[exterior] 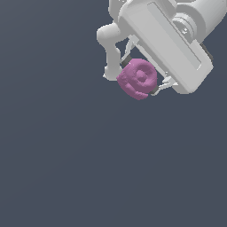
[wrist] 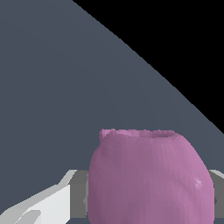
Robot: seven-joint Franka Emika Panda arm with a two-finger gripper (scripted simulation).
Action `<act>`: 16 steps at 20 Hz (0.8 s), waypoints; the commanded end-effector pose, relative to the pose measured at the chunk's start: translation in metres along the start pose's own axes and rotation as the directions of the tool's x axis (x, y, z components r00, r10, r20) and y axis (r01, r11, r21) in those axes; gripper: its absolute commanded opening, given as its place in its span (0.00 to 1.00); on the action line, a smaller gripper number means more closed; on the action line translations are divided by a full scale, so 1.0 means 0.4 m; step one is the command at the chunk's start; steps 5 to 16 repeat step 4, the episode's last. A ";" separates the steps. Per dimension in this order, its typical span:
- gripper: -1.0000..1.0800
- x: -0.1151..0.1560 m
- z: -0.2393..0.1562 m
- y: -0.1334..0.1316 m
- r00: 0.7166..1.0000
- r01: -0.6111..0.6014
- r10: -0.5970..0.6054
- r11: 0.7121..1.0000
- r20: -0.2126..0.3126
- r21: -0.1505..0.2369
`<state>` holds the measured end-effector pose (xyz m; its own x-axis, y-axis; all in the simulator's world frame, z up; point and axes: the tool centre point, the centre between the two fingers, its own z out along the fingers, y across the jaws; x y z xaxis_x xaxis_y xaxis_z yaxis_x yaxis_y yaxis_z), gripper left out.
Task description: Pick up the object and move it to a goal position.
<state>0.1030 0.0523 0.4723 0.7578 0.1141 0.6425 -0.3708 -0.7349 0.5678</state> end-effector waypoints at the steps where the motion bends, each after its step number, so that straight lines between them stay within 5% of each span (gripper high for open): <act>1: 0.00 0.002 -0.002 0.001 1.000 -0.002 0.002 1.000 0.000 -0.004; 16: 0.00 0.000 0.001 0.001 1.000 0.000 0.000 1.000 0.001 -0.002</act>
